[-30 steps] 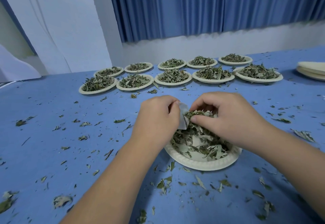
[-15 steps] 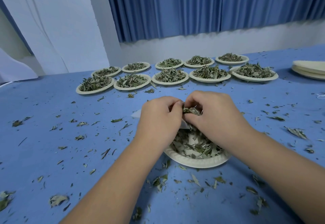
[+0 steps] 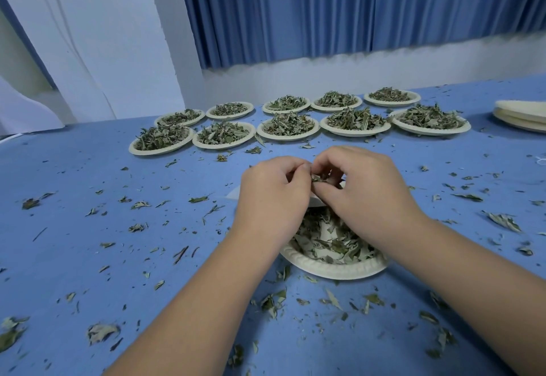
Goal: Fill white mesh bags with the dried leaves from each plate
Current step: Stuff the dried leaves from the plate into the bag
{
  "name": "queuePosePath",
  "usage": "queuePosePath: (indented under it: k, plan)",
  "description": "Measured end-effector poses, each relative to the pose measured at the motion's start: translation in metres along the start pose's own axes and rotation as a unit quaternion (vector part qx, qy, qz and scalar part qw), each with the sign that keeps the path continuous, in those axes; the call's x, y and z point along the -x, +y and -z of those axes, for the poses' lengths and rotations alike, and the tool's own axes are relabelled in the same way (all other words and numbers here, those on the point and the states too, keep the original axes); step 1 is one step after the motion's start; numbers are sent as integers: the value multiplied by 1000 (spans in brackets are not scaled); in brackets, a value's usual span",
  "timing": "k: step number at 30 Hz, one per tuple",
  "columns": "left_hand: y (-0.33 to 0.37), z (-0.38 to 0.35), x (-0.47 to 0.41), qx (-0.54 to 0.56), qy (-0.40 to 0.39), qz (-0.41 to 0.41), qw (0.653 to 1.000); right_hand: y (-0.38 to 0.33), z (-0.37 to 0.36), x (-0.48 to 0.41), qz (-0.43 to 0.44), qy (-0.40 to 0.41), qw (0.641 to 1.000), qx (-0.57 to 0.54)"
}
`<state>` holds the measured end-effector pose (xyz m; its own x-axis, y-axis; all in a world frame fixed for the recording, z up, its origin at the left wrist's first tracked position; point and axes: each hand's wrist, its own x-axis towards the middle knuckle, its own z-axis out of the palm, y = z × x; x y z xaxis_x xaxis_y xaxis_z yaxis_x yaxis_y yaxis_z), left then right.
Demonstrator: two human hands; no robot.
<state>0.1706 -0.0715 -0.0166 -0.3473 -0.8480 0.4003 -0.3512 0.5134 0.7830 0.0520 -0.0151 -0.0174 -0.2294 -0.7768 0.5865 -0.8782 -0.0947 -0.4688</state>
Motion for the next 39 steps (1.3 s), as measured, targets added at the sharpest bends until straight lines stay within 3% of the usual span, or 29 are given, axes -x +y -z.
queuePosePath:
  k: [8,13,18,24,26,35,39]
  plan:
    - [-1,1,-1,53,10,12,998,7,4,-2,64,20,998,-3]
    - [0,1,0,59,4,19,998,6,2,-1,91,-7,996,19]
    - [1,6,0,83,27,45,995,14,21,-3,47,39,998,-17]
    - [2,10,0,126,30,65,989,29,25,-5,-27,-152,986,-65]
    - [1,9,0,128,28,68,989,30,16,-5,-38,-177,980,-83]
    - [-4,5,-3,100,45,50,993,24,15,-2,-72,-82,977,-184]
    - [-5,3,-4,105,36,45,993,16,12,-1,-48,-47,986,-153]
